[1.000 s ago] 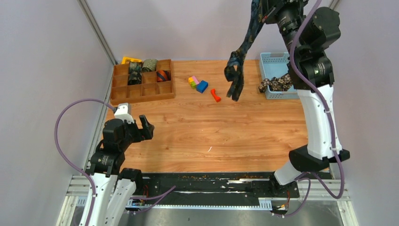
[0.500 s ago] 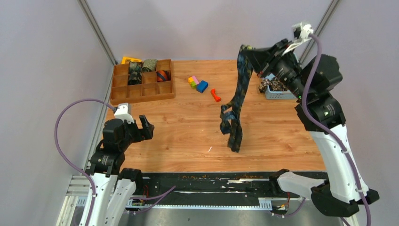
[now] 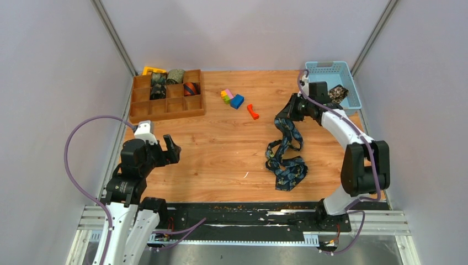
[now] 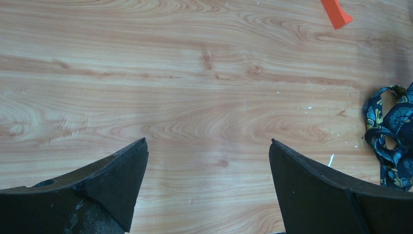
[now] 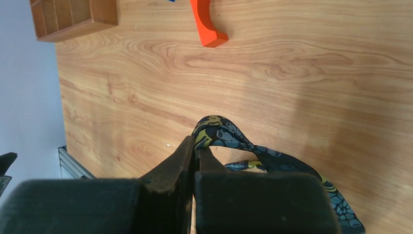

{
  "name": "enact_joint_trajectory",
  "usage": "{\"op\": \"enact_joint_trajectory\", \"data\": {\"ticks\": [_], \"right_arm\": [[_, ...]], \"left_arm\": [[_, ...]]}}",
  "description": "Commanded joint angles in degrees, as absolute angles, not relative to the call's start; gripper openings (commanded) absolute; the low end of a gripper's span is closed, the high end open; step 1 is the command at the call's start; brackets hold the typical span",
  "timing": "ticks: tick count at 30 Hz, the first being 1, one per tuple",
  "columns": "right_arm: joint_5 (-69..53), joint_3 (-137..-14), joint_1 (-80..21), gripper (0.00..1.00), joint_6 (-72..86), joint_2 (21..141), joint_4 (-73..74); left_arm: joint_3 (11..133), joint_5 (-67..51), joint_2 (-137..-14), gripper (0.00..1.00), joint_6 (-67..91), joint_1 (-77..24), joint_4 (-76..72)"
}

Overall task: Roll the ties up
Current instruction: Place the tie at the center of the board.

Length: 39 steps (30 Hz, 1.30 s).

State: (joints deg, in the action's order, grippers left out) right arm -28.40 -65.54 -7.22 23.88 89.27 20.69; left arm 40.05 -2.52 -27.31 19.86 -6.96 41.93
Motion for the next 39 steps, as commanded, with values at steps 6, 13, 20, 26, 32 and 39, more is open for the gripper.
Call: {"op": "enact_joint_trajectory", "data": {"ticks": [6, 13, 20, 26, 32, 39], "right_arm": [[-41.35, -80.34, -13.40, 0.00, 17.45, 102.62, 24.56], [-44.51, -88.95, -27.06, 0.00, 10.95, 105.65, 32.36], [-46.36, -94.73, -38.98, 0.00, 7.66, 104.76, 35.47], [-48.12, -94.51, -45.03, 0.00, 5.52, 105.67, 36.67], [-31.17, -101.74, -44.26, 0.71, 6.99, 110.65, 43.78], [-14.14, -101.62, -42.78, 0.87, 13.11, 106.13, 44.77]], "left_arm": [[41.14, -2.64, -28.20, 1.00, 19.60, -6.42, 40.19], [41.22, -2.42, -28.90, 1.00, 19.60, -6.46, 40.18], [41.22, -2.02, -28.75, 1.00, 19.69, -6.42, 40.27], [41.31, -1.85, -28.74, 1.00, 19.69, -6.37, 40.37], [41.33, -1.88, -28.90, 1.00, 19.69, -6.36, 40.36], [41.23, -1.64, -29.02, 1.00, 19.86, -6.33, 40.36]]}}
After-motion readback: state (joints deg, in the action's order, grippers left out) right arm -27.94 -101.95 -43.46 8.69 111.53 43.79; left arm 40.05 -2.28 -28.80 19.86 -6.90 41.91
